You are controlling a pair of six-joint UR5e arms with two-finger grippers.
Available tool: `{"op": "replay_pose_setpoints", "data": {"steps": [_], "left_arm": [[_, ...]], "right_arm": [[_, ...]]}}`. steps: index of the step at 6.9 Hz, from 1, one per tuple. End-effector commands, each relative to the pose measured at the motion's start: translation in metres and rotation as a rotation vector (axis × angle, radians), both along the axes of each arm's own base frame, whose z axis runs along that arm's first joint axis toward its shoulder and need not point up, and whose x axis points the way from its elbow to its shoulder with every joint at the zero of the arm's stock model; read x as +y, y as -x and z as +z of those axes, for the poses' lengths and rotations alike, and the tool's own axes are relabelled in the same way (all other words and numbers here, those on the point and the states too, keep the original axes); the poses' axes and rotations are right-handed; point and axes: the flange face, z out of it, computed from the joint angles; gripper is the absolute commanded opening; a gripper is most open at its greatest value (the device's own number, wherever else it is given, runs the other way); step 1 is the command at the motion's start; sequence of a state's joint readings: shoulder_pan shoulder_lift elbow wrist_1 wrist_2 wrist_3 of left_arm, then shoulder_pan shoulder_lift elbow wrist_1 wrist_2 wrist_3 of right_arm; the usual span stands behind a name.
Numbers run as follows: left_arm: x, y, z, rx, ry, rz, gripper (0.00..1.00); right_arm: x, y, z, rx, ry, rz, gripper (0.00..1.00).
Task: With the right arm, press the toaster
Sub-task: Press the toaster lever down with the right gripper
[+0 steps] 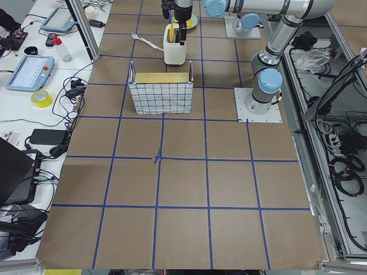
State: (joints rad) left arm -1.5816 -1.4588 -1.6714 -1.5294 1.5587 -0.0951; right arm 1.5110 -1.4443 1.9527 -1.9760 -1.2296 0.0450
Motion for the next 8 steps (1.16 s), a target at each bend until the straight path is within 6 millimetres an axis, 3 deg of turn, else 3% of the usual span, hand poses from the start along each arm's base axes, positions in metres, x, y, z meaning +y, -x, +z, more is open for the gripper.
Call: {"op": "replay_pose_setpoints", "data": {"steps": [1,8], "left_arm": [[0.0,0.0,0.0,-0.001,-0.001,0.0,1.0],[0.0,0.0,0.0,-0.001,-0.001,0.0,1.0]], "right_arm": [[-0.003,0.0,-0.006,0.0,-0.004,0.001,0.0],[0.002,0.0,-0.02,0.001,0.008,0.003,0.0]]}}
